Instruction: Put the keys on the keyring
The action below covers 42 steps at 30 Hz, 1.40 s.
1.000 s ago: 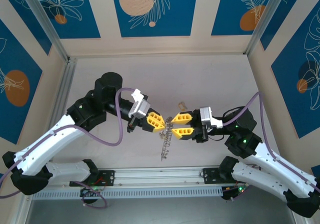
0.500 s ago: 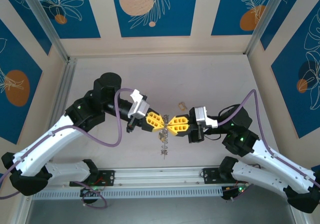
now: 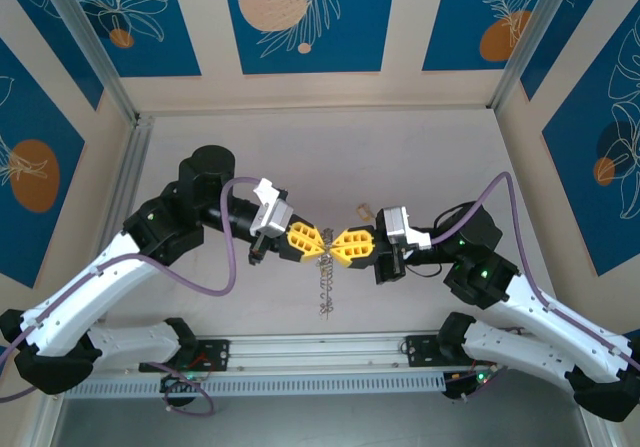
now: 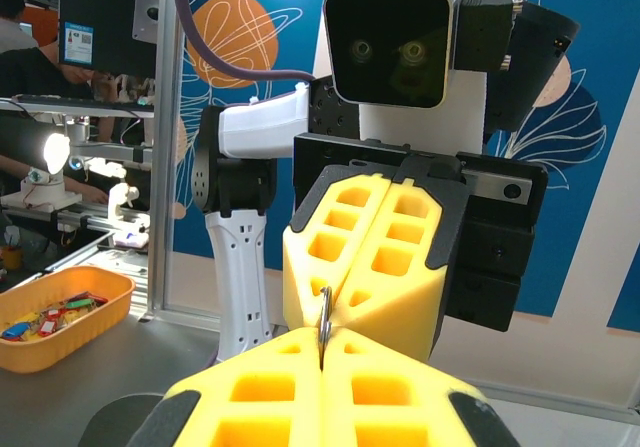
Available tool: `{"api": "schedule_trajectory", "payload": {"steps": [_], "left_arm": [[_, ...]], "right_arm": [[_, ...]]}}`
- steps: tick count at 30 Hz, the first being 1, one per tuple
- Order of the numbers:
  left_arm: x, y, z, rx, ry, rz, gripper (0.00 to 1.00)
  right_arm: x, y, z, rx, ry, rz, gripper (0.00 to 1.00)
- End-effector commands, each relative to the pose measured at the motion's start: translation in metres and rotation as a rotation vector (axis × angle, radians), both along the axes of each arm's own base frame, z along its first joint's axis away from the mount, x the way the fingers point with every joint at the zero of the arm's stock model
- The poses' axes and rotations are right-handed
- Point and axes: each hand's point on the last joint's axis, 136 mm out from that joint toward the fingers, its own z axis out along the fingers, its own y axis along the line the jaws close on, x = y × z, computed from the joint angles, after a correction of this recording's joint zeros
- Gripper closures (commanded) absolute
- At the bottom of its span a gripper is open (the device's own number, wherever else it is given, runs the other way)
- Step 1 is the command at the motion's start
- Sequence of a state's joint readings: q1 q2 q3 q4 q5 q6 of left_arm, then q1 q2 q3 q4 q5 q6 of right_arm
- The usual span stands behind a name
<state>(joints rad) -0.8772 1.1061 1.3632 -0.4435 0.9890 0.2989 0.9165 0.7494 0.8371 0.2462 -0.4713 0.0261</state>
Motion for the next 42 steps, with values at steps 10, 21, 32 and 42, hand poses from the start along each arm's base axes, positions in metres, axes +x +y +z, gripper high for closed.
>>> {"api": "schedule_trajectory", "payload": {"steps": [10,21,32,42], "left_arm": [[-0.001,0.001,0.000,-0.017,-0.019,0.004,1.00],[0.001,0.001,-0.004,-0.016,-0.020,0.021,1.00],[0.021,-0.017,-0.035,0.014,0.040,0.061,1.00],[0.037,-0.026,-0.059,0.037,0.086,0.097,1.00]], "right_arm": [[0.001,-0.004,0.014,0.031,-0.009,-0.026,1.00],[0.001,-0.006,0.015,0.041,-0.006,-0.037,1.00],[0.029,-0.008,-0.008,0.008,0.075,-0.163,1.00],[0.062,-0.008,-0.039,-0.058,0.181,-0.253,1.00]]}}
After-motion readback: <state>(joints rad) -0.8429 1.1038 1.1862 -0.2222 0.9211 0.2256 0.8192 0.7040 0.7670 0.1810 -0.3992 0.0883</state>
